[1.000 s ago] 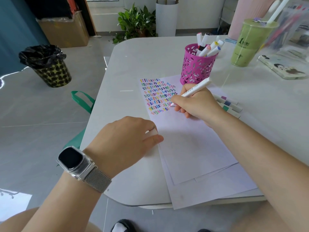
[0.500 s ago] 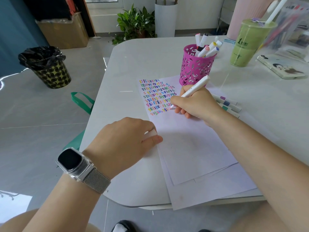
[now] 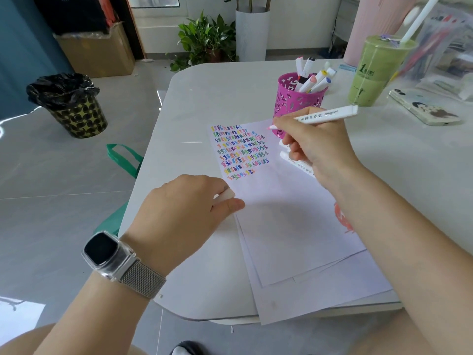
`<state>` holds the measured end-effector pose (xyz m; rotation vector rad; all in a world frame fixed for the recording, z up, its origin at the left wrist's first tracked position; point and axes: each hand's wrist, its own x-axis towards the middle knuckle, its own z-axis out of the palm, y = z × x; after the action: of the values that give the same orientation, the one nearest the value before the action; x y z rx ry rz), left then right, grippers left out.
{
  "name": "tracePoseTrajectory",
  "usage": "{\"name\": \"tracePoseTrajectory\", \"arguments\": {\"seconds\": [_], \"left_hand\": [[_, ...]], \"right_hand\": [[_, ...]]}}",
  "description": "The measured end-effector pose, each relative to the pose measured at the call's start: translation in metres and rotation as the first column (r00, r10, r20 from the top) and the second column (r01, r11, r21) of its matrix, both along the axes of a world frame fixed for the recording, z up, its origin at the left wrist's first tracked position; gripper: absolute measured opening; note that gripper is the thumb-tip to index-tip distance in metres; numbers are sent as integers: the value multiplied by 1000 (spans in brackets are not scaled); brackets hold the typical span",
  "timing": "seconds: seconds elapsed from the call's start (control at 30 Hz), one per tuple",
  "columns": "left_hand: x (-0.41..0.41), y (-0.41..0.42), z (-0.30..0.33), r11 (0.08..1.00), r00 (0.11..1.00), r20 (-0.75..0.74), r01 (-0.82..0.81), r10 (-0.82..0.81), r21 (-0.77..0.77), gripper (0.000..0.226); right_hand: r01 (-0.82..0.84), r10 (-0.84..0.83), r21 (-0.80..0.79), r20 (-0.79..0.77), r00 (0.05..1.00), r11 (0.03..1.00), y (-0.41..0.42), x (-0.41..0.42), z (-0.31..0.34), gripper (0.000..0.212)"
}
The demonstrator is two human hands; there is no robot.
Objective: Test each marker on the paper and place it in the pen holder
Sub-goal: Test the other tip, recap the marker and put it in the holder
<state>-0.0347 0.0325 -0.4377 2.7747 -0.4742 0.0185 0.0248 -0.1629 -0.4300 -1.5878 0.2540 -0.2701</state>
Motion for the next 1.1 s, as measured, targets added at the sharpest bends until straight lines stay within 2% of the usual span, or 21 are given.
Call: {"name": "tracePoseTrajectory", "arguments": {"seconds": [0.13, 0.2, 0.3, 0.57, 0.73, 0.87, 1.0, 1.1], "left_hand": [[3, -2, 0, 974, 998, -31, -59, 53, -217, 36], [3, -2, 0, 962, 997, -27, -78, 74, -260, 33], [2, -3, -1, 961, 997, 0, -75, 78, -265, 38], [1, -3, 3, 966, 993, 38, -97, 110, -238, 41], [3, -1, 1, 966, 993, 57, -85, 102, -245, 41], [2, -4, 2, 966, 993, 66, -81, 100, -247, 33], [3, -6, 6, 902, 990, 59, -92, 128, -421, 20], [1, -10, 10, 835, 987, 88, -64, 133, -546, 18]], "right_hand": [[-84, 86, 45, -32, 996, 995, 5, -10, 6, 9], [-156, 164, 131, -56, 985, 979, 9, -15, 10, 18], [-275, 284, 188, -25, 958, 943, 16, -23, 15, 23], [-435, 436, 112, 16, 900, 893, 23, -29, 12, 19], [-485, 484, 124, 39, 874, 866, 22, -27, 11, 11], [-495, 495, 38, -1, 869, 868, 26, -28, 8, 29], [-427, 426, 0, 29, 904, 904, 27, -28, 9, 35], [-367, 362, 103, 61, 930, 925, 27, -29, 12, 43]]}}
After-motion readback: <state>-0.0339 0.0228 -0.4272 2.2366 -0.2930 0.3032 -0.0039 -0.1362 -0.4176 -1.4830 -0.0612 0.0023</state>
